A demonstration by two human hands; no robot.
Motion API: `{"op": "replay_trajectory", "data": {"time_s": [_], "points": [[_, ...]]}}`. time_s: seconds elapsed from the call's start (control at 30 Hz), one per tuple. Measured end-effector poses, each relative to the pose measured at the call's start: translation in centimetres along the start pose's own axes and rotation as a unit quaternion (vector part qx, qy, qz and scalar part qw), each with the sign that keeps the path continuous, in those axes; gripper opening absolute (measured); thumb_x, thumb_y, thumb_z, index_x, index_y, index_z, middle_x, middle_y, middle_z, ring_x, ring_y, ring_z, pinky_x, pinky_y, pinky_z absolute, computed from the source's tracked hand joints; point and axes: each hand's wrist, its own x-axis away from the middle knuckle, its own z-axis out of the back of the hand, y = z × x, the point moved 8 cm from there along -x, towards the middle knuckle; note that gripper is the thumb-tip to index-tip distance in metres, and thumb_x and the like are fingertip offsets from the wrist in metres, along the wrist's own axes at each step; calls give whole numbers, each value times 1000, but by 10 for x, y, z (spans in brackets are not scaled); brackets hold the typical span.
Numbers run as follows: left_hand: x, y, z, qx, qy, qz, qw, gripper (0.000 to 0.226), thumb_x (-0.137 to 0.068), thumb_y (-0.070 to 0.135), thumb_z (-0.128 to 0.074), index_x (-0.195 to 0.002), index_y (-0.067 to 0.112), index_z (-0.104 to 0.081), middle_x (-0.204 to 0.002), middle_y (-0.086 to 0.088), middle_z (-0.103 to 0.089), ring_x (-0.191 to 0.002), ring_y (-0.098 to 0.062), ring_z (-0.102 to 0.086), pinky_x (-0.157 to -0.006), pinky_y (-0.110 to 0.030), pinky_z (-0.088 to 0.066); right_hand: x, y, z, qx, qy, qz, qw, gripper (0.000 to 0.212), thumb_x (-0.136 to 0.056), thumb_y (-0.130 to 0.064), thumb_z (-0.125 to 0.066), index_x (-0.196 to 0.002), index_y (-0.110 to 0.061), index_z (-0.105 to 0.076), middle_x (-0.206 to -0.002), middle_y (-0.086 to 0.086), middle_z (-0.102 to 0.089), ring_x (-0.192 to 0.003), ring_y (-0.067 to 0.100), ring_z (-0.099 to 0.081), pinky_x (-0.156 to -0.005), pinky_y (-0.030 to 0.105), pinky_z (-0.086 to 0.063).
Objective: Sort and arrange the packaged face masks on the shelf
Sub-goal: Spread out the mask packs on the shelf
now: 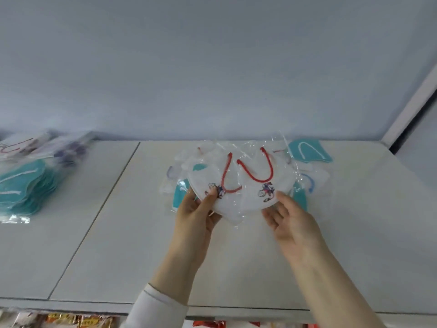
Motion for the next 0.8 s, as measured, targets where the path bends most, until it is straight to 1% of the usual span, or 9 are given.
{"op": "replay_trajectory", "data": {"time_s": [0.13, 0.23, 0.33, 0.43, 0.5, 0.53, 0.63, 0.7, 0.8], "points": [[0, -19, -27, 43, -36, -4, 998, 32, -81, 11, -64, -112, 9, -59, -98, -6, -72, -89, -16, -69, -74, -29, -58, 2, 13, -6, -73, 24, -18, 997, 10, -90, -12, -56, -88, -21, -61, -71, -6, -71, -67, 6, -64, -63, 22, -46], [-2, -24, -36, 1, -50, -36, 998, 33, -75, 9, -63, -107, 9, -56, -94, -7, -72, -87, -17, -69, -72, -27, -56, 4, 21, -16, -80, 6, -17, 997, 10, -89, -12, -57, -87, -20, -62, -67, -9, -70, -61, 2, -64, -66, 21, -45], [-9, -23, -32, -66, -25, -47, 996, 23, -78, 5, -67, -98, 9, -57, -89, -12, -67, -82, -23, -64, -70, -30, -55, 6, 20, -14, -4, -2, 13, 1000, 10, -86, -9, -61, -87, -19, -62, -81, -3, -71, -74, 7, -64, -69, 23, -46], [-19, -6, -24, -148, -21, -77, 986, 16, -88, 2, -59, -103, 6, -58, -83, -9, -67, -79, -21, -63, -71, -34, -56, 7, -29, 10, 98, 58, 179, 977, 42, -78, -4, -70, -109, -24, -51, -115, 1, -57, -92, 6, -60, -69, 15, -50], [-26, 3, -18, -216, -33, -94, 971, 11, -89, 3, -57, -98, 9, -59, -64, 7, -65, -64, -9, -61, -66, -28, -56, 11, -69, 17, 213, 63, 300, 928, 72, -74, -6, -74, -131, -27, -36, -127, -7, -47, -109, 1, -53, -80, 11, -46], [-28, 4, -17, -254, -44, -94, 962, 4, -89, 7, -59, -90, 11, -58, -56, 9, -56, -59, -8, -55, -67, -32, -55, 11, -80, 13, 281, 36, 332, 900, 75, -74, -9, -75, -135, -26, -35, -129, -11, -46, -113, -3, -49, -88, 11, -42], [-27, -5, -23, -330, -90, -68, 937, 26, -81, 29, -64, -84, 5, -55, -66, -5, -50, -69, -19, -48, -75, -49, -51, 3, -77, 2, 410, -50, 345, 843, 42, -80, -16, -70, -112, -38, -53, -113, -19, -62, -103, -5, -56, -89, 10, -41], [-23, -13, -30, -335, -122, -44, 933, 32, -76, 37, -60, -95, 11, -59, -75, 1, -65, -76, -16, -61, -70, -35, -53, -3, -67, 7, 434, -40, 329, 838, 28, -83, -15, -68, -94, -39, -57, -94, -13, -67, -88, 8, -62, -76, 10, -44], [-21, -26, -32, -337, -144, -15, 930, 31, -78, 29, -63, -107, 22, -58, -90, 10, -73, -84, -5, -68, -67, -17, -52, -8, -51, 10, 434, -56, 299, 848, 23, -84, -14, -66, -90, -32, -54, -89, -3, -66, -83, 15, -63, -67, 11, -45]]}}
